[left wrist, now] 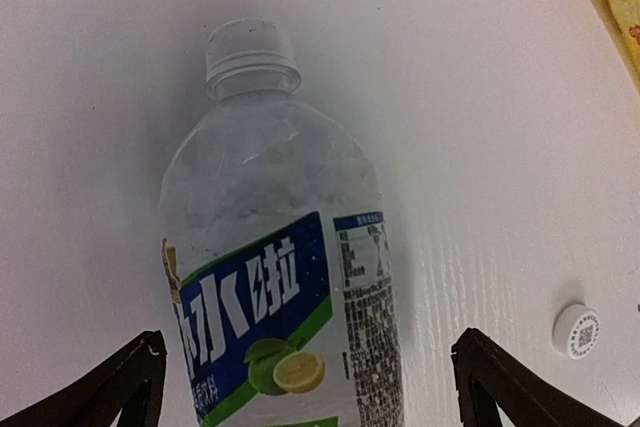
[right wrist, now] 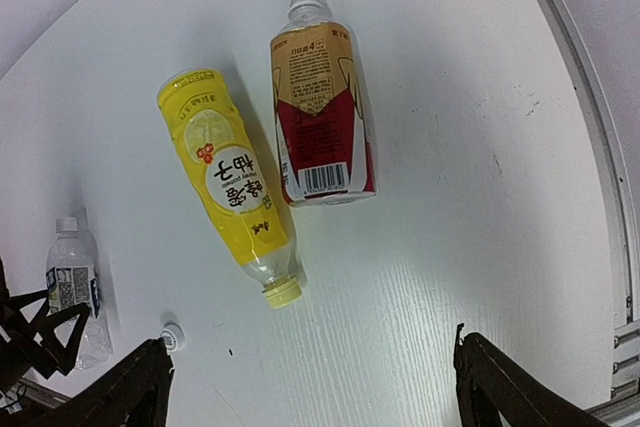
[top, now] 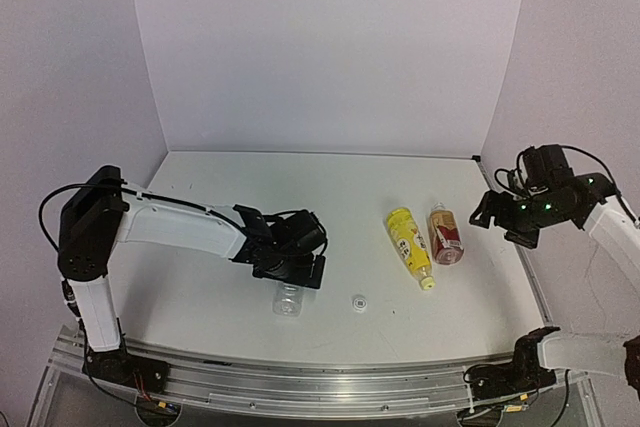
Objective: Unscrew the bottle caps
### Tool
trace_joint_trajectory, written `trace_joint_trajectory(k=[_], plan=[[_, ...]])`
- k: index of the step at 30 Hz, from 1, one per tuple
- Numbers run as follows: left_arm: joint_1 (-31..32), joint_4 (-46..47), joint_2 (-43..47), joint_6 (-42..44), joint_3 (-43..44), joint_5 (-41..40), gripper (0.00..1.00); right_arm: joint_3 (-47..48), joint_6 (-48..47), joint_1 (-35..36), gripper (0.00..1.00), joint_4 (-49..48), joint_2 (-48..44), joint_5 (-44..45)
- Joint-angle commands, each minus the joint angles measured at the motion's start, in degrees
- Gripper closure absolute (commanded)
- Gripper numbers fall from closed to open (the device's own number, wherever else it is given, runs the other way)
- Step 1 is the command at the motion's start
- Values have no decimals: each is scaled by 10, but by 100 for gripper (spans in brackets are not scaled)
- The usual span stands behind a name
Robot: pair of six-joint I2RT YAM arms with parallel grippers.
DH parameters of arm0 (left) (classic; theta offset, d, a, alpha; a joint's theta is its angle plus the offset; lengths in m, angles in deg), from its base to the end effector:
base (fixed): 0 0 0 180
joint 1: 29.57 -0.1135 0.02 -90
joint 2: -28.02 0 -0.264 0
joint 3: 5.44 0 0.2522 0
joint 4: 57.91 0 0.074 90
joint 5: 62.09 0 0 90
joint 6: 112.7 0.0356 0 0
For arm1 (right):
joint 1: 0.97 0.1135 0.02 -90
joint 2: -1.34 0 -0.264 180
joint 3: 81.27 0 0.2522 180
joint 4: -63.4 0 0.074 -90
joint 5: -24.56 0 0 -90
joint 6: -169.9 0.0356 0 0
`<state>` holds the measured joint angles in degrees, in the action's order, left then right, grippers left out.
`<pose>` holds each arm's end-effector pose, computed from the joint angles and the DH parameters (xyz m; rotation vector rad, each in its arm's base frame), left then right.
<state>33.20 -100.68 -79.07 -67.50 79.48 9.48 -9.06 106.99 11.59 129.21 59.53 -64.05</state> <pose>0.1824 -0.3299 0.1730 0.3159 2.6026 -0.2187 0.1889 0.0412 0.3128 0.3257 2.4721 0.2645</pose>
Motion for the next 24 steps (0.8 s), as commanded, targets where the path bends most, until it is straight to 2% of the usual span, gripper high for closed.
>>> trace_joint_trajectory(k=[1,5,8,12,17,20,24], plan=[[-5,-67,-45,-9,55,-38,0,-14,14,2,6,-18,-4,-9],[-7,-95,-72,-17,75,-53,1,-18,14,2,6,-17,-4,-9],[-13,-83,-72,-17,68,-46,8,-18,13,2,6,-17,-9,-10],[-17,-58,-63,-6,52,-41,22,-18,12,3,6,-17,-14,-14],[-19,-23,-40,22,32,-37,39,-15,8,2,7,-18,-26,-57],[-19,9,-10,42,10,-48,41,-12,13,2,5,-20,-35,-91],[-19,75,59,95,-34,-52,48,-12,36,3,4,-46,-35,-179]])
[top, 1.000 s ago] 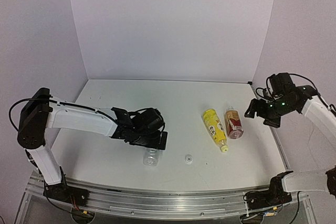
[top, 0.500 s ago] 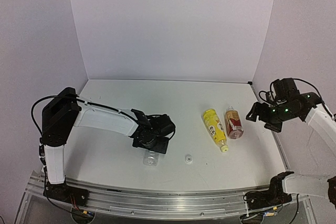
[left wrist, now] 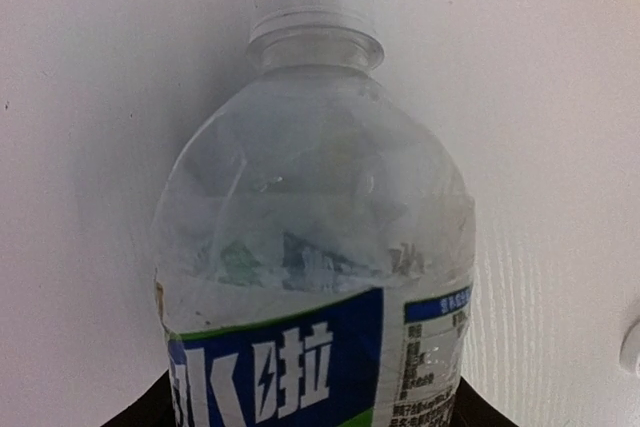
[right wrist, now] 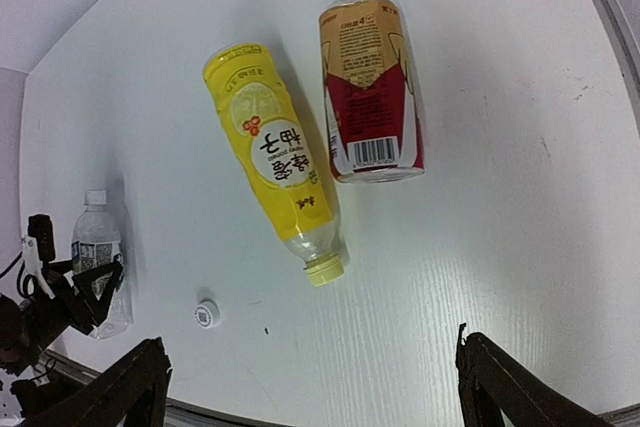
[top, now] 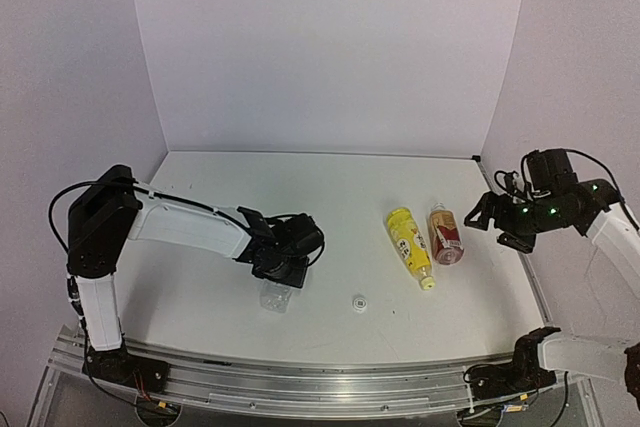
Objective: Unscrew the bottle caps
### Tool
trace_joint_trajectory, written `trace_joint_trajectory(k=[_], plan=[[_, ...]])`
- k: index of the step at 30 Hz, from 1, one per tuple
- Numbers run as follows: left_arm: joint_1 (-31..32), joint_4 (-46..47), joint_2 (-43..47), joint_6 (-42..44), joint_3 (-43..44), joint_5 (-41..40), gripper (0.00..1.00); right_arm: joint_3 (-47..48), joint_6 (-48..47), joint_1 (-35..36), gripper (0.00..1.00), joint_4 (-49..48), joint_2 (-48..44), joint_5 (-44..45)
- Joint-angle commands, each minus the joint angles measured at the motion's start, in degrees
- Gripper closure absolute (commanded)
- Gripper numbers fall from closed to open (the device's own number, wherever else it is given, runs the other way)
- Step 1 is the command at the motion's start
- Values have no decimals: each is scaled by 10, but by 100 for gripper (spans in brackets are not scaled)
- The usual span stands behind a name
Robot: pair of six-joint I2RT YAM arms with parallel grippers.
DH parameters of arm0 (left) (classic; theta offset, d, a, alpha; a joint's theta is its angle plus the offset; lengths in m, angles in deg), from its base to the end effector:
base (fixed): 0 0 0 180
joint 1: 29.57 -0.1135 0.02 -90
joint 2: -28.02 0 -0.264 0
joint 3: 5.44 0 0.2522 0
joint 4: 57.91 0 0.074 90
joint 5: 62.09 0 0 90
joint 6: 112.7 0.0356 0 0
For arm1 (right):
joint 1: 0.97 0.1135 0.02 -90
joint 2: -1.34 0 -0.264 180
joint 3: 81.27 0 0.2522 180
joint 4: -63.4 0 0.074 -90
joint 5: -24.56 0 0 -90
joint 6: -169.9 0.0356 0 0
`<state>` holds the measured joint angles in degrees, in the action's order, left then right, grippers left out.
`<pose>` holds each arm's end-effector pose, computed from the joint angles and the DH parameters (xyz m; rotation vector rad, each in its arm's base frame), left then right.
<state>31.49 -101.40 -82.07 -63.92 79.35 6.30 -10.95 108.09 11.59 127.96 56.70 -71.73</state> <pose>0.1941 -0.3240 0.1538 0.3590 2.5964 -0.0682 0.1792 0.0439 0.3125 0.2877 2.4647 0.4456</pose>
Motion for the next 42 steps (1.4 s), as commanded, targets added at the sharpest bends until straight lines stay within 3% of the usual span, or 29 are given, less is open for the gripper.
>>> trace_joint_trajectory(k=[1,4,9,10,11,13,19,32,36,40,42], plan=[[-2,106,112,79,-47,-15,52,5,31,3,3,-46,-5,-131],[-1,216,198,158,-120,47,63,-4,37,25,3,-91,-1,-197],[-1,386,355,302,-247,324,64,5,42,176,2,-181,15,-169],[-1,403,374,323,-265,392,68,6,46,205,2,-206,25,-169],[0,414,390,336,-276,419,79,6,50,239,2,-248,35,-172],[0,436,424,335,-298,431,88,12,48,289,4,-305,58,-175],[0,451,471,323,-331,439,88,60,14,397,8,-370,124,-138],[0,409,450,317,-305,454,88,121,18,448,27,-420,200,-97],[0,400,445,321,-298,450,89,126,25,453,40,-419,208,-91],[0,396,440,316,-296,431,89,122,28,457,65,-417,204,-82],[0,399,439,302,-295,416,91,123,31,457,70,-408,204,-82]])
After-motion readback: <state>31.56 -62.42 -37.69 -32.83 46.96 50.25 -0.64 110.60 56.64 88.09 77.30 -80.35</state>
